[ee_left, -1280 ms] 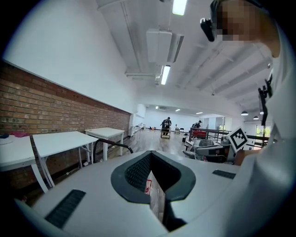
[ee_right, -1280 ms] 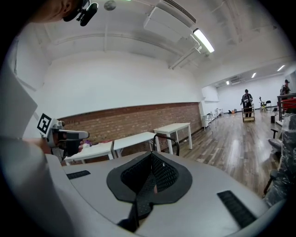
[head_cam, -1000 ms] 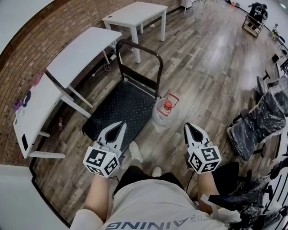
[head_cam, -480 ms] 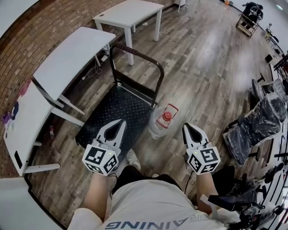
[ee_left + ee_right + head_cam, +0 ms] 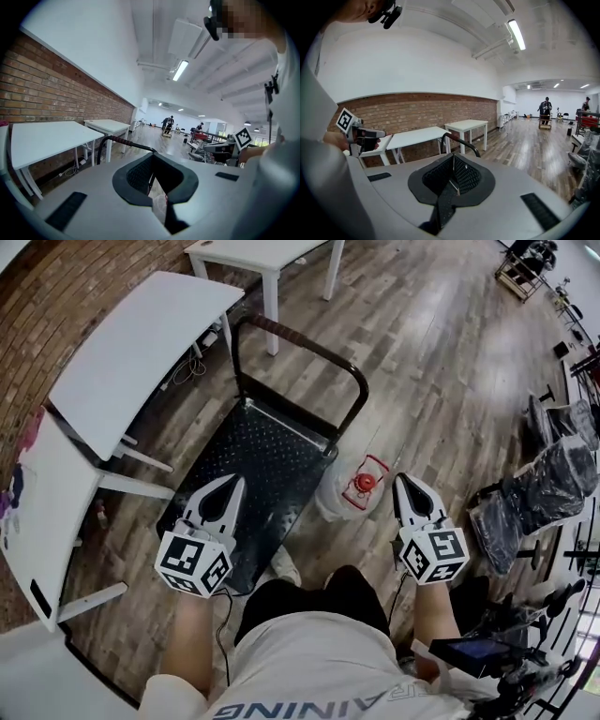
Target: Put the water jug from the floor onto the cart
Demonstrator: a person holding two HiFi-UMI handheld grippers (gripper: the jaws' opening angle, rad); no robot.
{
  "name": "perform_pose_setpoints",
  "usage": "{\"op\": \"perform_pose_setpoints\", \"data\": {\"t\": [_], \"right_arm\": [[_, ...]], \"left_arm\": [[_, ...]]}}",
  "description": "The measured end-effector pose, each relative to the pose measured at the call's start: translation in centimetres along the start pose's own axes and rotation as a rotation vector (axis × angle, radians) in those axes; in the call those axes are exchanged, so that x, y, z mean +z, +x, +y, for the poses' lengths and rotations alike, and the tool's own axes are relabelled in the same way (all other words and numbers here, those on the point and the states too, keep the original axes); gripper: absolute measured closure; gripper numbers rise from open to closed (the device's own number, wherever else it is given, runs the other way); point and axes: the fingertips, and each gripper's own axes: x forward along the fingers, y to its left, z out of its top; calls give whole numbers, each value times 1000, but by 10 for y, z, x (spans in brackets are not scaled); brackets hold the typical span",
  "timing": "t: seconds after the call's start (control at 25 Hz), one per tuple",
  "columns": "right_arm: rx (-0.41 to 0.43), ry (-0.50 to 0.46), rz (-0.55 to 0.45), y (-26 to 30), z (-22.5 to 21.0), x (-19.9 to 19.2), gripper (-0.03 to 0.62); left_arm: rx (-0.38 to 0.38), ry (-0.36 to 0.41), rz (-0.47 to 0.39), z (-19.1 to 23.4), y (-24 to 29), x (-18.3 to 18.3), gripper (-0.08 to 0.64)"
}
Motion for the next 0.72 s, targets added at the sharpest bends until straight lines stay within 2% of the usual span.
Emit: {"op": "perform_pose_setpoints", "data": {"t": [0.36, 0.52, 0.72], "right_arm": [[-21, 33, 134, 56, -61, -54, 588], [1, 72, 209, 81, -82, -99, 581], [44, 67, 289, 108, -102, -161, 558]], "left_arm": [[26, -58, 101, 5, 46, -52, 560], [65, -88, 151, 6, 64, -78, 560], [125, -117, 207, 4, 88, -116, 560]]}}
